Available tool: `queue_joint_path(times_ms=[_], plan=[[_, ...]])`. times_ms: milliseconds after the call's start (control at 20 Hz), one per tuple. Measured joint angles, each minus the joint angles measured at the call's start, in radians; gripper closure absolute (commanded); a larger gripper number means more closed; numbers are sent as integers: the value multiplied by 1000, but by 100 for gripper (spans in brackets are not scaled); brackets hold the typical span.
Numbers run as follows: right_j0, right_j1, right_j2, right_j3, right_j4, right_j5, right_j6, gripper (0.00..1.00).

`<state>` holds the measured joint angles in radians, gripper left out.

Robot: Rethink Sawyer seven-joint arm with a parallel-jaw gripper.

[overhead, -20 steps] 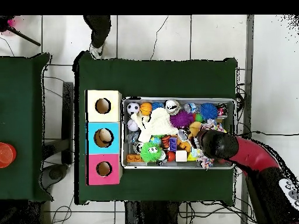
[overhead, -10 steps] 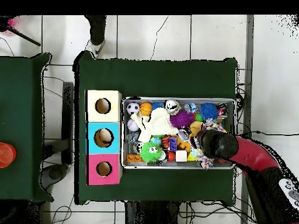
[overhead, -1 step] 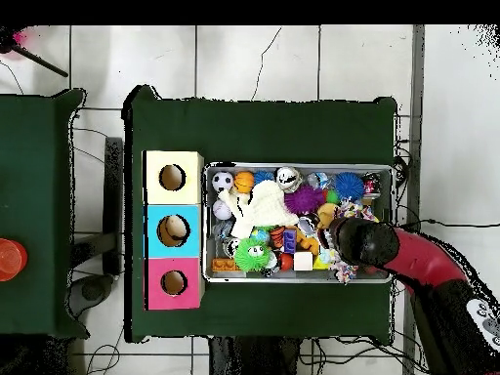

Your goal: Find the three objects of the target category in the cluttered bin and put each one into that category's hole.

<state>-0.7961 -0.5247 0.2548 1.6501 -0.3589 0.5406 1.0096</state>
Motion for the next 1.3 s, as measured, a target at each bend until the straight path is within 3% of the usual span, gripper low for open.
queue_joint_path(times_ms=[550, 800, 1300], plan=[[0, -17, 0, 4, 0, 0, 0, 100], [0, -109, 0, 20, 0, 36, 0, 100], [22, -312, -8, 17, 1, 280, 0, 100]])
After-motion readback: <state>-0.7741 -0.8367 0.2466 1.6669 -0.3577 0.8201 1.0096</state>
